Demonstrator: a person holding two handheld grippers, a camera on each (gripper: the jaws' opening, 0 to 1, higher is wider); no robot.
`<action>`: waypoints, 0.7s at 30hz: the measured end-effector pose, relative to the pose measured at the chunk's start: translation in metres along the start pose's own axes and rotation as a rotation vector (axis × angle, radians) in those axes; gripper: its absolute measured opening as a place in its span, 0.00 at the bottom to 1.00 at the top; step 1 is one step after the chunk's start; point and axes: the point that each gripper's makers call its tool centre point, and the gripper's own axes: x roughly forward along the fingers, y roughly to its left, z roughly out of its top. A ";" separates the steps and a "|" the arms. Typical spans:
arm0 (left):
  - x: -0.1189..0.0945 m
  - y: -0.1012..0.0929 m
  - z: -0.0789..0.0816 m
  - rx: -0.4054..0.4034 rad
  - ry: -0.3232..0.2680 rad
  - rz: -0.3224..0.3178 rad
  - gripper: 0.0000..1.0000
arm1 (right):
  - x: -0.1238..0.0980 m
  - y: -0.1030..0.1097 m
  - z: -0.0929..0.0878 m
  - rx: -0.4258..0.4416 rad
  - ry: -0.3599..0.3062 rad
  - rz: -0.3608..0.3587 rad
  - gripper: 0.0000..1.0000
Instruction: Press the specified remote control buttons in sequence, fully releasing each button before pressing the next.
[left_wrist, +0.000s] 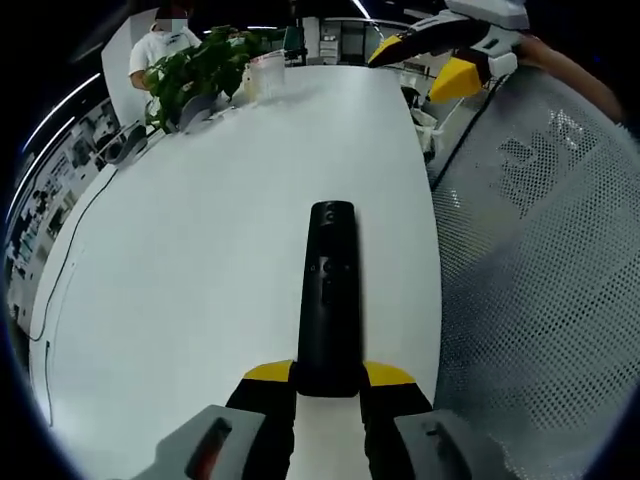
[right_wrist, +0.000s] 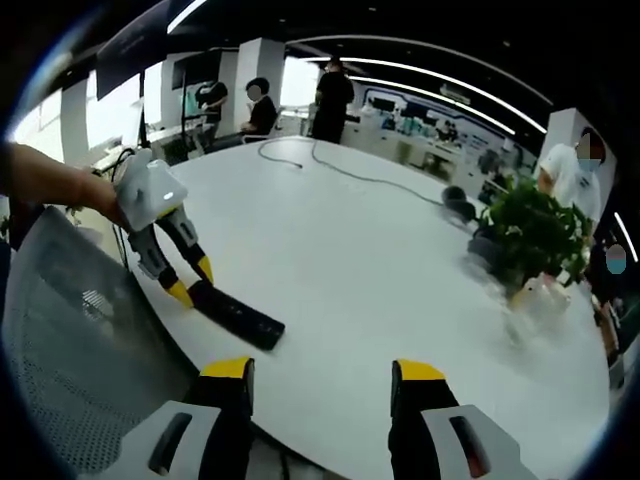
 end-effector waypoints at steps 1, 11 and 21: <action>0.000 -0.002 0.000 0.002 0.002 -0.001 0.24 | 0.000 0.000 -0.001 0.001 0.002 0.002 0.52; -0.002 -0.017 -0.003 0.011 0.010 -0.007 0.24 | -0.001 0.001 -0.001 0.029 -0.002 0.013 0.51; -0.002 -0.018 -0.003 0.006 0.016 -0.002 0.25 | 0.001 0.007 -0.005 0.015 0.026 0.045 0.51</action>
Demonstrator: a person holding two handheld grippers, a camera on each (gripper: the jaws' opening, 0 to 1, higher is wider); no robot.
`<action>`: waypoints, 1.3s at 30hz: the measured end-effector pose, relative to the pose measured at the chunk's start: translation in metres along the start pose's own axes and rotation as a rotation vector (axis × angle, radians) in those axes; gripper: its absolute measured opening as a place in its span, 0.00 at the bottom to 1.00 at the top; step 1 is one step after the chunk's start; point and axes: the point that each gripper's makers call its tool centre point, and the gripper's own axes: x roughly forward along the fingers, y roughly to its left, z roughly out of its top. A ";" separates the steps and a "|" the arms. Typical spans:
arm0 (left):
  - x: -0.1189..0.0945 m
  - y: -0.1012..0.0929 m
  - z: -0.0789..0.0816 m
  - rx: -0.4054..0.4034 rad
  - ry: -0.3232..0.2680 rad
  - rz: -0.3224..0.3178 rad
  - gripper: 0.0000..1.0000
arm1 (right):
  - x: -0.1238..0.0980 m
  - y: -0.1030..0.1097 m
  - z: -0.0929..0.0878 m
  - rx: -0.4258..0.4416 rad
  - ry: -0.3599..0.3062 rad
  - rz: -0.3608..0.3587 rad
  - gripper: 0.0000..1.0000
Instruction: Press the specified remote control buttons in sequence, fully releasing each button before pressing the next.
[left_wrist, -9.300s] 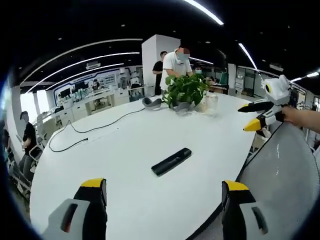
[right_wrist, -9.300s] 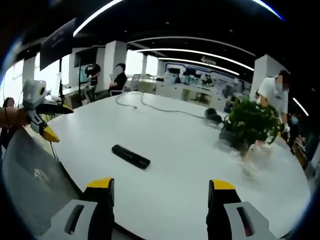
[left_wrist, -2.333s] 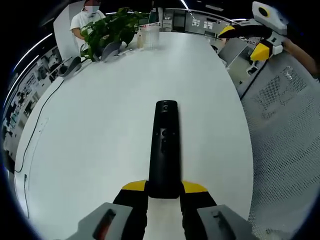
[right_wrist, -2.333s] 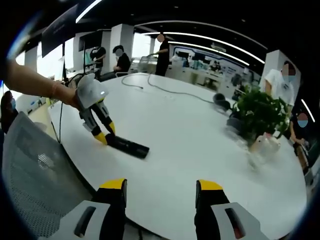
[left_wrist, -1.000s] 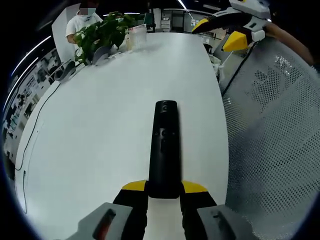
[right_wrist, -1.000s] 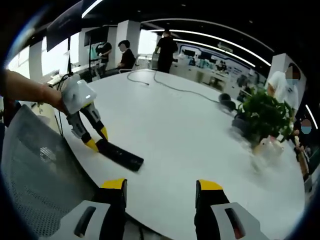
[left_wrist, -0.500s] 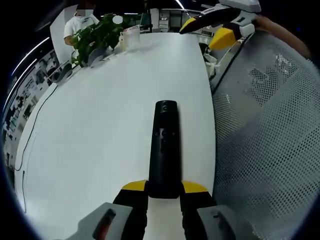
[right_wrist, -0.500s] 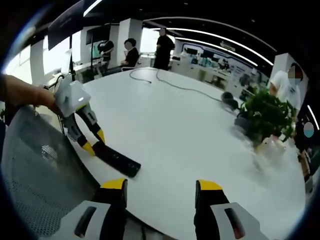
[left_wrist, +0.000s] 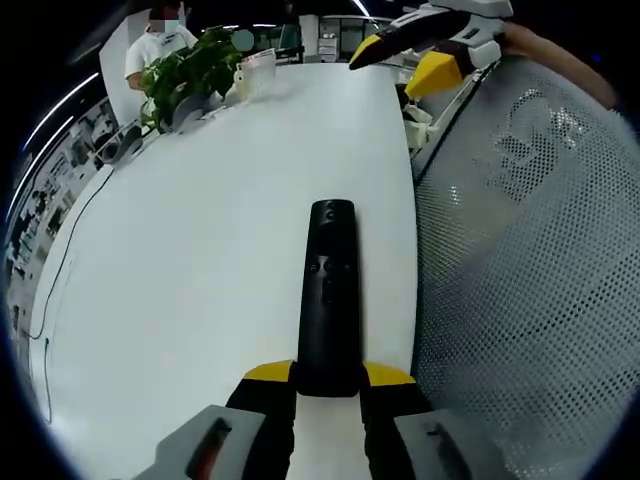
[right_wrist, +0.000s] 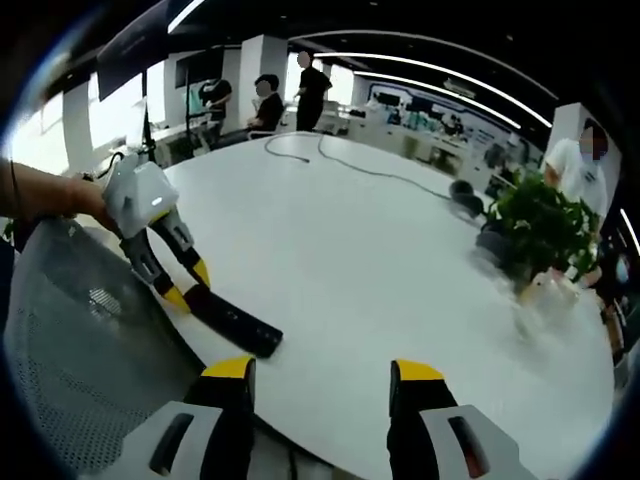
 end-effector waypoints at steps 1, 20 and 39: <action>0.000 0.000 0.000 0.003 -0.001 -0.001 0.24 | 0.000 0.002 0.000 0.001 -0.002 0.014 0.51; -0.001 -0.002 0.000 0.007 -0.023 -0.004 0.24 | 0.019 0.022 0.030 0.054 -0.018 0.136 0.42; -0.001 -0.002 -0.001 0.018 -0.022 -0.009 0.24 | 0.060 0.032 0.026 -0.022 0.009 0.168 0.14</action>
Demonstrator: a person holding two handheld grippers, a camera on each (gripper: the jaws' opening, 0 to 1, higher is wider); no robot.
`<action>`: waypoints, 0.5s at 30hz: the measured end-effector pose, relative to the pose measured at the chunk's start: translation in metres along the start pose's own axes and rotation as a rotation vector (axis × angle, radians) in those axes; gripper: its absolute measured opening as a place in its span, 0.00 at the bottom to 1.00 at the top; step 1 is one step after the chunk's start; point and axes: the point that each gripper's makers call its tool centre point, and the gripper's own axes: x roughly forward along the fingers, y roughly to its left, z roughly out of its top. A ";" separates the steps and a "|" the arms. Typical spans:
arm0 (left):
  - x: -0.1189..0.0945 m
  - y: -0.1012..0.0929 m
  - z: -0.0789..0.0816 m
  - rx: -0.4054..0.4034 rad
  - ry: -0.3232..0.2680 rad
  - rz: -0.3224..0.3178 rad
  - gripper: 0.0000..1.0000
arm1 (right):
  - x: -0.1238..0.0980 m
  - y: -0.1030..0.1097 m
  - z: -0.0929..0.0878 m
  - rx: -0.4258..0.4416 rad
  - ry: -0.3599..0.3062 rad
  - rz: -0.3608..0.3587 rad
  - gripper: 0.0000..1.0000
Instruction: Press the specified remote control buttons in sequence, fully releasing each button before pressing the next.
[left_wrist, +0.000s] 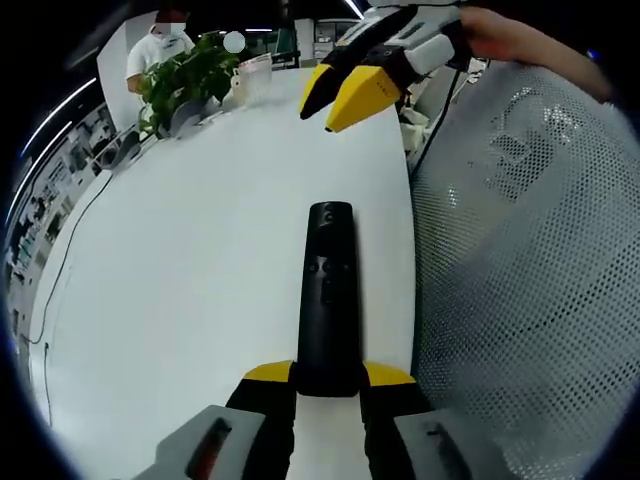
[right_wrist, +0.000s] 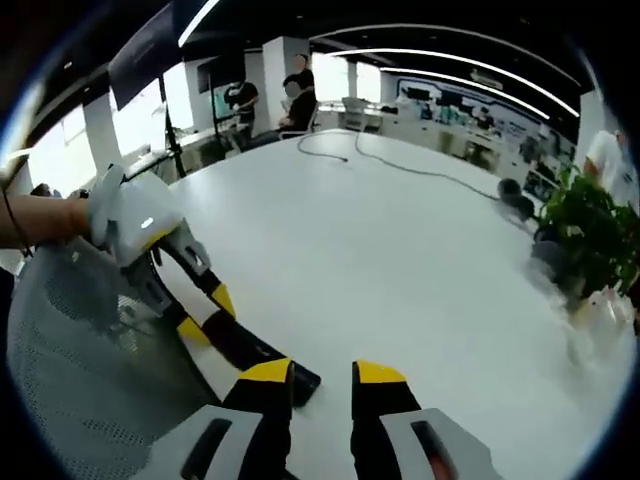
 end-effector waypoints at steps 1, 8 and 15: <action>0.000 0.000 0.000 0.002 0.000 -0.001 0.24 | 0.001 0.000 -0.001 -0.003 0.006 0.004 0.11; 0.000 0.000 0.001 0.025 -0.006 -0.015 0.24 | 0.009 0.007 -0.016 -0.067 0.091 0.030 0.08; 0.000 0.000 0.001 0.046 -0.012 -0.025 0.24 | 0.013 0.021 -0.017 -0.081 0.102 0.099 0.02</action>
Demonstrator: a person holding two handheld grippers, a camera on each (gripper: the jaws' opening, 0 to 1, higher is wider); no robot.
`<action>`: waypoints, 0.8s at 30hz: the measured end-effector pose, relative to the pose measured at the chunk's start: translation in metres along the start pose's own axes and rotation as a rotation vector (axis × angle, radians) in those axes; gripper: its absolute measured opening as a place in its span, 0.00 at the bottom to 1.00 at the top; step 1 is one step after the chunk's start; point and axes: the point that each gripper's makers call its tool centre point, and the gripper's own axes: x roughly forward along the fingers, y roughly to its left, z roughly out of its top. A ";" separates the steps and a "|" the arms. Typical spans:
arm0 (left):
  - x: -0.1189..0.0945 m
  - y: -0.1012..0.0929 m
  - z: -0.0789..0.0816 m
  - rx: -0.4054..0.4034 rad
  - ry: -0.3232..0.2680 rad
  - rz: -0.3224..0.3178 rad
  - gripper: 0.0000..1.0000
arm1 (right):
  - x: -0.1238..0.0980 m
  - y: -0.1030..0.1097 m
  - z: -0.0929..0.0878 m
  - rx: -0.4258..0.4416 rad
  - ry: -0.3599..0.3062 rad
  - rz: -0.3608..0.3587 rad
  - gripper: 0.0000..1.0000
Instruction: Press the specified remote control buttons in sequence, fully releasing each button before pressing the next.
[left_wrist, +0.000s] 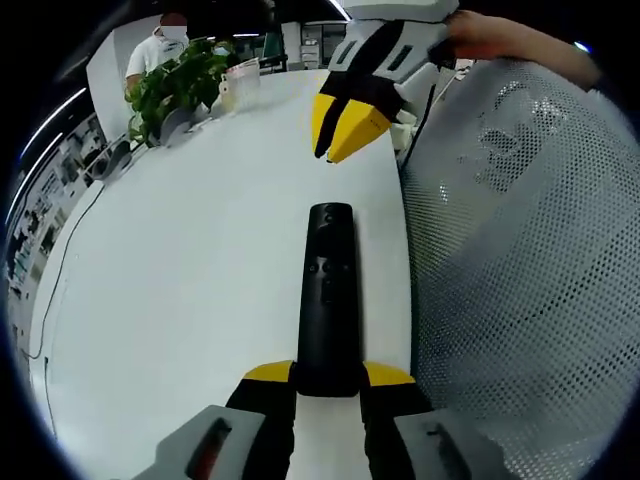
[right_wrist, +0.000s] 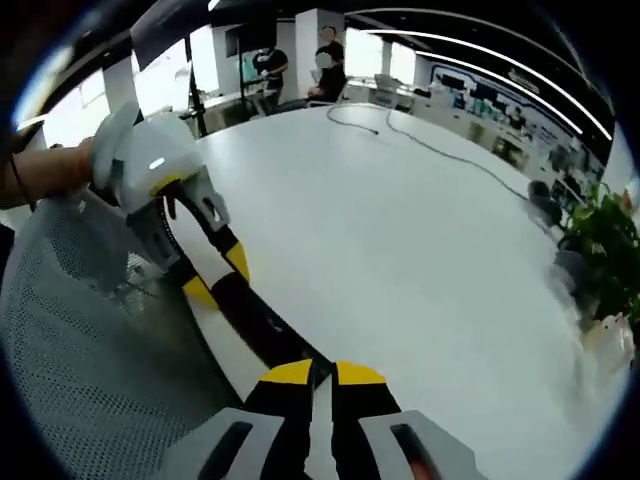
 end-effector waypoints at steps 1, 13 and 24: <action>0.000 0.000 0.000 0.001 -0.001 -0.001 0.24 | 0.000 0.005 0.004 0.021 -0.022 0.032 0.00; 0.000 -0.002 0.001 0.038 -0.012 -0.017 0.24 | 0.023 0.002 -0.006 0.055 0.065 0.071 0.00; 0.001 -0.002 0.001 0.044 -0.018 -0.027 0.24 | 0.029 0.006 -0.033 -0.064 0.204 0.065 0.00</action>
